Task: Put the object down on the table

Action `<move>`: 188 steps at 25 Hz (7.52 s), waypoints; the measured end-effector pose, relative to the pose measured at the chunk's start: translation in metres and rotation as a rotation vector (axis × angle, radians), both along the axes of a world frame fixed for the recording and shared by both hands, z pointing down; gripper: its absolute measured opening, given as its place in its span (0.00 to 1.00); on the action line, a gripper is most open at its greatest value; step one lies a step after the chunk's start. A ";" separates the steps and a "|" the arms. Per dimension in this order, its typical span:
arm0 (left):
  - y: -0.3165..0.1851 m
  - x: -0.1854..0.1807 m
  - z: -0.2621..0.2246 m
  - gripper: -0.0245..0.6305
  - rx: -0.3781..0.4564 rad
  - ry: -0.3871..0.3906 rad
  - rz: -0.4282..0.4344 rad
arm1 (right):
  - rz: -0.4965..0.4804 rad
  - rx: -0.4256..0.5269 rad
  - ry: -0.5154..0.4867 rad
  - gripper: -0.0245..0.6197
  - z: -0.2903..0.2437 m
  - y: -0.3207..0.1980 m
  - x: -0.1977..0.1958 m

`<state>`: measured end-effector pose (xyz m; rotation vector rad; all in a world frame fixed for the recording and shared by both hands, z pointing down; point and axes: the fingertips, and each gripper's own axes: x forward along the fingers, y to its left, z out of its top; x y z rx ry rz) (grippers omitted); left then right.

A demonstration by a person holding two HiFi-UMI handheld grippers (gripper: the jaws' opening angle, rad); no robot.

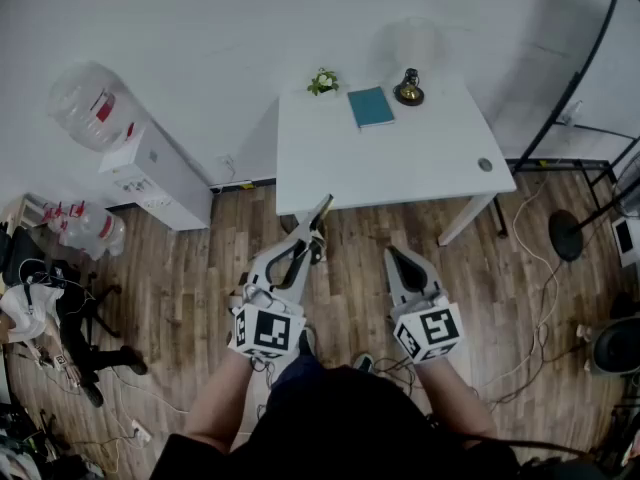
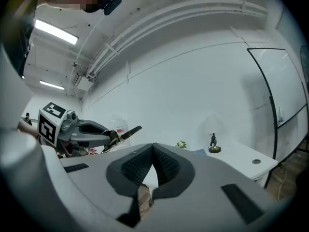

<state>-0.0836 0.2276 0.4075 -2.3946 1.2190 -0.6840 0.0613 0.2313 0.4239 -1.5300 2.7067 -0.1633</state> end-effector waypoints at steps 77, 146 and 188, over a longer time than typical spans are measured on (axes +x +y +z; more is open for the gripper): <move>-0.215 0.071 0.051 0.08 -0.094 0.023 0.102 | 0.082 -0.118 -0.026 0.05 0.043 -0.228 0.070; -0.557 0.088 0.305 0.07 -0.330 -0.125 0.019 | 0.067 -0.419 0.100 0.05 0.161 -0.493 0.093; -0.492 0.055 0.026 0.07 -0.217 0.424 -0.137 | 0.035 -0.053 0.074 0.05 0.003 -0.494 0.087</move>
